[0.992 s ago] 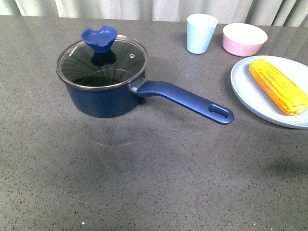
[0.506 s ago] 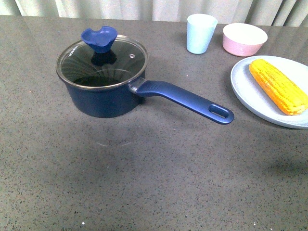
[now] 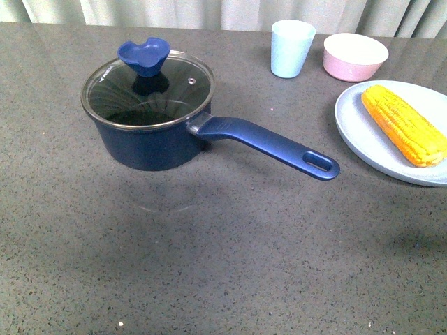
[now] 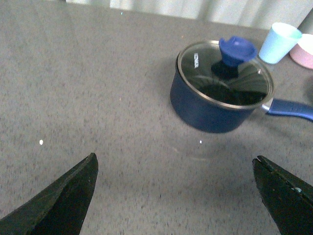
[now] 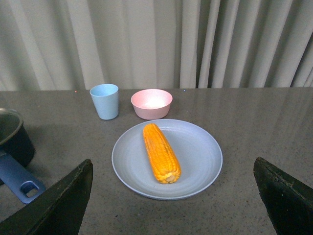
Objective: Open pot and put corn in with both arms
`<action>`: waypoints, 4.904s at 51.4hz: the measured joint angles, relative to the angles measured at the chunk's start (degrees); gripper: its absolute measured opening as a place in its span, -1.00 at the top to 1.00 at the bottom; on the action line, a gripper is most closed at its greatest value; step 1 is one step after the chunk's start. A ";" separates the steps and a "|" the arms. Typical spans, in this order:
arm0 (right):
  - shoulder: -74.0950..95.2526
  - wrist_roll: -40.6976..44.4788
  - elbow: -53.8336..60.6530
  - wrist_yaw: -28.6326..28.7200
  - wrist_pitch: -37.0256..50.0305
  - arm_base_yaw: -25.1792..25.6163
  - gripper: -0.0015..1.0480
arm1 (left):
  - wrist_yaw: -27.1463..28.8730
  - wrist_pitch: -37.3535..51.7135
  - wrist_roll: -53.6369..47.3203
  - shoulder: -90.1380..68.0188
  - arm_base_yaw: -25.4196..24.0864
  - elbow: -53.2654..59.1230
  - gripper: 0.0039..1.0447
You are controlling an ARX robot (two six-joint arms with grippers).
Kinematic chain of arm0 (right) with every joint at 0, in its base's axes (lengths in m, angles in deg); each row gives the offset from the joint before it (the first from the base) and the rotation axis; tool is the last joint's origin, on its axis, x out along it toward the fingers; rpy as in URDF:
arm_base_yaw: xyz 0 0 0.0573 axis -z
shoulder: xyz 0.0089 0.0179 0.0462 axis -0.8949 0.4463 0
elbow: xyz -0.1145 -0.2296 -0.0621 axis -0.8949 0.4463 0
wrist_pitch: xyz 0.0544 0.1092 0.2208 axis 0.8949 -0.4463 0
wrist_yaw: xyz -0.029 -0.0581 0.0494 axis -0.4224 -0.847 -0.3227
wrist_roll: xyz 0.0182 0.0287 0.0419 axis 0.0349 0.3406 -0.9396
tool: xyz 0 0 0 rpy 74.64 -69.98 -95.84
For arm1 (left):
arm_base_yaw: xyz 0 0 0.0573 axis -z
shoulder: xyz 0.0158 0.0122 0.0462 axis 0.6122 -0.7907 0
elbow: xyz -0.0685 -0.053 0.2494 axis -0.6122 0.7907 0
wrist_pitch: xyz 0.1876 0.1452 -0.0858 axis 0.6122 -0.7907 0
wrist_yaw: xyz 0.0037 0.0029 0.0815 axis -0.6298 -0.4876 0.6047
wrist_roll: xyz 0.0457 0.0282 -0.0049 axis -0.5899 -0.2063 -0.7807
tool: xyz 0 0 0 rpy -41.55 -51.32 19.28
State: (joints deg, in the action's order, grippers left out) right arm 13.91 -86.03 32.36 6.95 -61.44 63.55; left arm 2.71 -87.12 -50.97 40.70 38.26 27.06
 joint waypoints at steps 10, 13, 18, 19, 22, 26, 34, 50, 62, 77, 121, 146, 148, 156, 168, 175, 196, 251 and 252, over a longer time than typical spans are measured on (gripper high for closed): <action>0.00 0.00 0.00 0.00 0.00 0.00 -0.83 | 0.44 17.25 -0.09 -20.28 1.55 -5.55 -0.84; 0.00 0.00 0.00 0.00 0.00 0.00 -0.83 | 0.83 20.92 -0.15 -25.68 2.62 -7.17 -0.84; 0.00 0.00 0.00 -0.02 0.00 0.00 -0.83 | 1.60 25.68 -0.20 -33.62 4.63 -10.12 -0.84; 0.00 0.00 0.00 0.00 0.00 0.00 -0.83 | 1.88 26.71 -0.20 -35.41 5.14 -10.91 -0.84; 0.00 0.00 0.00 -0.02 0.00 0.00 -0.83 | 2.51 28.92 -0.07 -39.82 6.40 -12.87 -0.84; 0.00 0.00 0.00 -0.02 0.00 0.00 -0.83 | 2.78 30.93 0.15 -44.52 7.82 -15.06 -0.84; 0.00 0.00 0.00 0.00 0.00 0.00 -0.83 | 4.09 33.35 0.13 -53.13 10.95 -19.98 -0.84; 0.00 0.00 0.00 0.00 0.00 0.00 -0.83 | 7.23 34.29 -0.07 -66.51 15.41 -29.62 -0.84; 0.00 0.00 0.00 0.00 0.00 0.00 -0.83 | 8.79 33.66 -0.22 -72.32 17.16 -35.93 -0.84; 0.00 0.00 0.00 -0.02 0.00 0.00 -0.83 | 9.51 32.52 -1.33 -76.15 18.93 -40.11 -0.84; 0.00 0.00 0.00 -0.02 0.00 0.00 -0.83 | 14.73 28.41 -3.28 -82.07 21.31 -47.30 -0.19; 0.00 0.00 0.00 0.00 0.00 0.00 -0.83 | 13.38 27.28 -2.78 -73.55 19.74 -45.40 -0.19; 0.00 0.00 0.00 0.00 0.00 0.00 -0.83 | 13.20 27.30 -2.67 -72.26 18.75 -44.81 -0.19; 0.00 0.00 0.00 0.00 0.00 0.00 -0.83 | 13.20 29.66 -2.69 -69.13 13.09 -41.57 -0.19; 0.00 0.00 0.00 -0.02 0.00 0.00 -0.83 | 12.72 33.59 -3.74 -69.31 3.23 -36.70 -0.19; 0.00 0.00 0.00 0.00 0.00 0.00 -0.83 | 12.09 35.95 -3.93 -71.32 -1.29 -35.04 -0.19; 0.00 0.00 0.00 -0.02 0.00 0.00 -0.83 | 13.03 47.08 -5.27 -82.27 -4.37 -30.34 -0.19; 0.00 0.00 0.00 -0.02 0.00 0.00 -0.83 | 16.63 55.78 -0.96 -90.14 2.25 -27.41 -0.69; 0.00 0.00 0.00 -0.02 0.00 0.00 -0.83 | 16.61 55.78 -0.92 -90.05 2.25 -27.26 -0.72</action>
State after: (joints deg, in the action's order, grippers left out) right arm 13.91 -86.03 32.36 6.93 -61.44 63.55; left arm 19.32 -31.34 -51.89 -49.35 40.51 -0.20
